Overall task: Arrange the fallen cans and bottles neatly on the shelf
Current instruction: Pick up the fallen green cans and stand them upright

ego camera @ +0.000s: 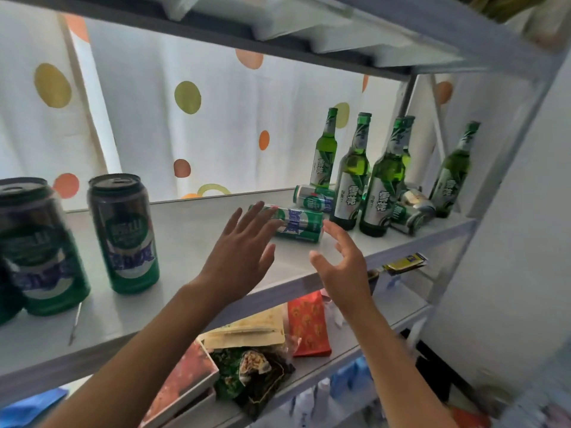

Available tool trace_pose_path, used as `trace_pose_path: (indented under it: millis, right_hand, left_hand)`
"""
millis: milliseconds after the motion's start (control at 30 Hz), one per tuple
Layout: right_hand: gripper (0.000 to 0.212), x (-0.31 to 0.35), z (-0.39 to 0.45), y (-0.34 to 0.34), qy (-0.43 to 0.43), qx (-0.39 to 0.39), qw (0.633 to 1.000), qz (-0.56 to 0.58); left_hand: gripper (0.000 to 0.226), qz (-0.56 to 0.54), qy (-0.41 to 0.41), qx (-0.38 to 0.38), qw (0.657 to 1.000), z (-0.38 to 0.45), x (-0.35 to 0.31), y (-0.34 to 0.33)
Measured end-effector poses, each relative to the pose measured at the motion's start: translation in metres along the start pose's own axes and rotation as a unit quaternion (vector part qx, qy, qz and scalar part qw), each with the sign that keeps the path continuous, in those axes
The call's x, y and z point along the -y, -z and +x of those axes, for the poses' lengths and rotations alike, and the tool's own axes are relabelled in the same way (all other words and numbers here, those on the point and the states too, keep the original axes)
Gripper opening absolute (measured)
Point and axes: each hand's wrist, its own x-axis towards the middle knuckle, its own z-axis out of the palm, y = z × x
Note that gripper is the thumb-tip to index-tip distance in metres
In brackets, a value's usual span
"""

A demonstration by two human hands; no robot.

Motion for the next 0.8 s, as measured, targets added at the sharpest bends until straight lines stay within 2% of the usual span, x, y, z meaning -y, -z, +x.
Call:
trace_pose_path:
  millis: [233,500,800]
  right_hand:
    - [0.06,-0.026,0.056,0.015,0.056,0.048,0.997,0.009]
    - [0.06,-0.053,0.109,0.015,0.112,0.11,0.987,0.04]
    - [0.057,-0.062,0.133,0.009,0.169,0.131,0.976,0.033]
  left_hand:
    - [0.058,0.044,0.092,0.066,0.993,0.042,0.02,-0.033]
    - [0.095,0.113,0.109,0.219,0.963,0.076,0.04,-0.047]
    - [0.102,0.142,0.111,0.273,0.945,0.099,0.037,-0.044]
